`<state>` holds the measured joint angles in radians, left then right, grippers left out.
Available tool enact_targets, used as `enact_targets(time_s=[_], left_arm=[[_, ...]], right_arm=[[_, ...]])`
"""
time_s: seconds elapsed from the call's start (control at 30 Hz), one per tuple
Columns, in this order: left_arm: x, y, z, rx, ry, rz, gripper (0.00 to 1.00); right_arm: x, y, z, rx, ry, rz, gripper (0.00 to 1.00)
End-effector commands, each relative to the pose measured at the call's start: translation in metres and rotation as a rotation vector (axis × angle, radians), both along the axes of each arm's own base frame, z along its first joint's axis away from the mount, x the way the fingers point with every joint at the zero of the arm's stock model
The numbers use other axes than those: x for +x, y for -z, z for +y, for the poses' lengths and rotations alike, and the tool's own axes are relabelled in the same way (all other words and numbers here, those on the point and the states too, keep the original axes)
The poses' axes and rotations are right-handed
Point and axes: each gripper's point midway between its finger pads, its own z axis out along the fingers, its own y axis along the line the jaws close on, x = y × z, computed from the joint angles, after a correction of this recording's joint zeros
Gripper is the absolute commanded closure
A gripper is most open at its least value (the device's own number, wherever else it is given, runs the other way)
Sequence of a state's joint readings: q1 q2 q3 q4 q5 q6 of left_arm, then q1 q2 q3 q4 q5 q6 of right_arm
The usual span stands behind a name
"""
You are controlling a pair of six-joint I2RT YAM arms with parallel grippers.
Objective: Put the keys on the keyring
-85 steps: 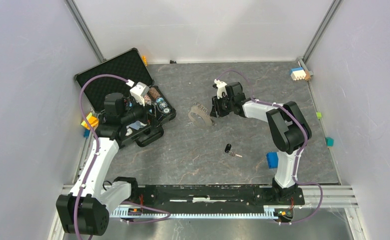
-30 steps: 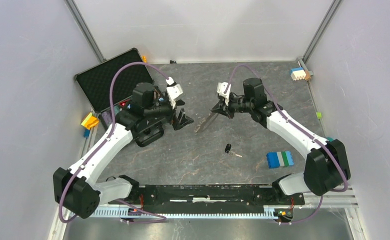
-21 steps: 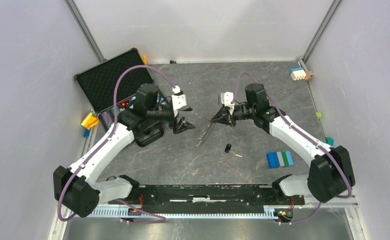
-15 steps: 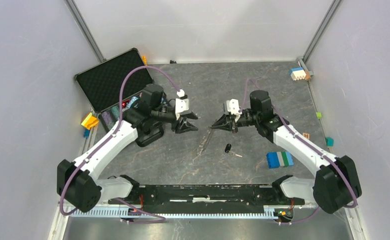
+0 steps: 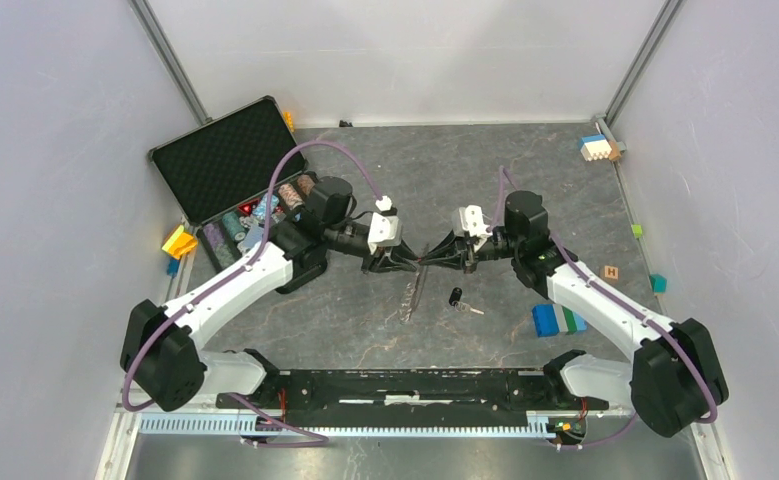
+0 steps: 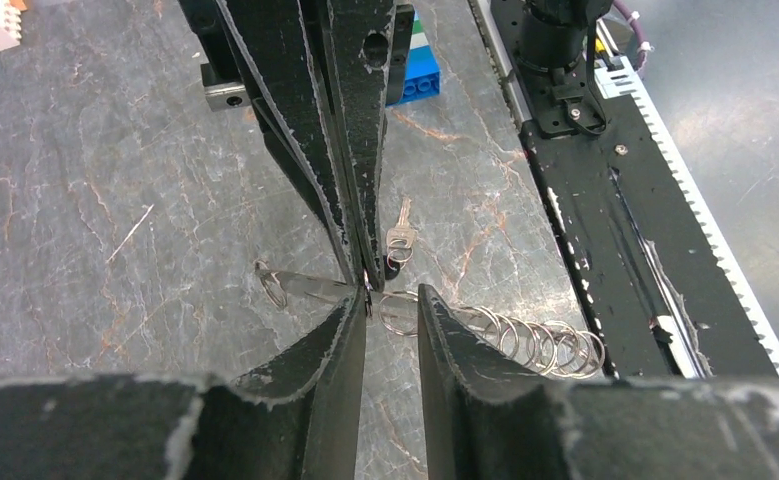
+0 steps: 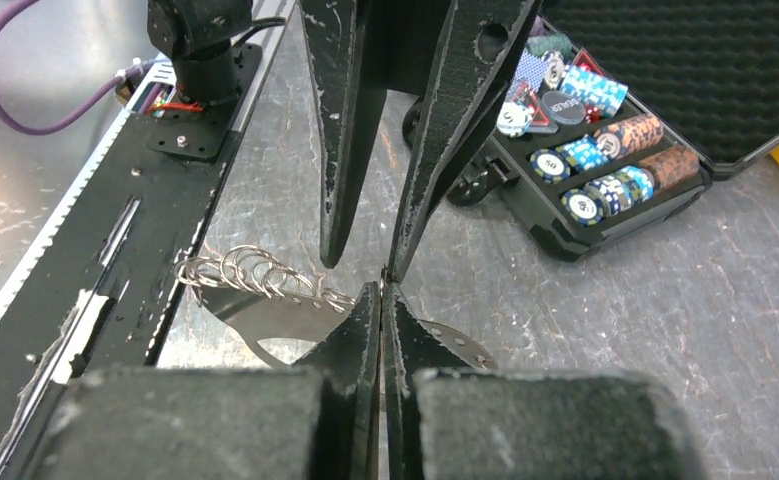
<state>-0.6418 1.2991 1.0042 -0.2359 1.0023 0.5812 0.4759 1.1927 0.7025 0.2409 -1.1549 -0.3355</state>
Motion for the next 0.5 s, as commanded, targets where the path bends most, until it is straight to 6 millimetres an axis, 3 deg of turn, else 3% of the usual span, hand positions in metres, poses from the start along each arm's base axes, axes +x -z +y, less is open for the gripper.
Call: enact_targets(time_s=[0.0, 0.27, 0.47], left_arm=[[-0.001, 0.003, -0.007, -0.022, 0.004, -0.028, 0.68], [0.010, 0.005, -0.003, -0.028, -0.068, -0.080, 0.57], [0.016, 0.000, 0.002, -0.061, -0.099, -0.108, 0.57]], right_arm=[[-0.005, -0.023, 0.003, 0.059, -0.031, -0.079, 1.00], [-0.007, -0.021, 0.002, 0.058, -0.028, -0.081, 1.00], [-0.008, -0.020, 0.002, 0.058, -0.037, -0.080, 1.00]])
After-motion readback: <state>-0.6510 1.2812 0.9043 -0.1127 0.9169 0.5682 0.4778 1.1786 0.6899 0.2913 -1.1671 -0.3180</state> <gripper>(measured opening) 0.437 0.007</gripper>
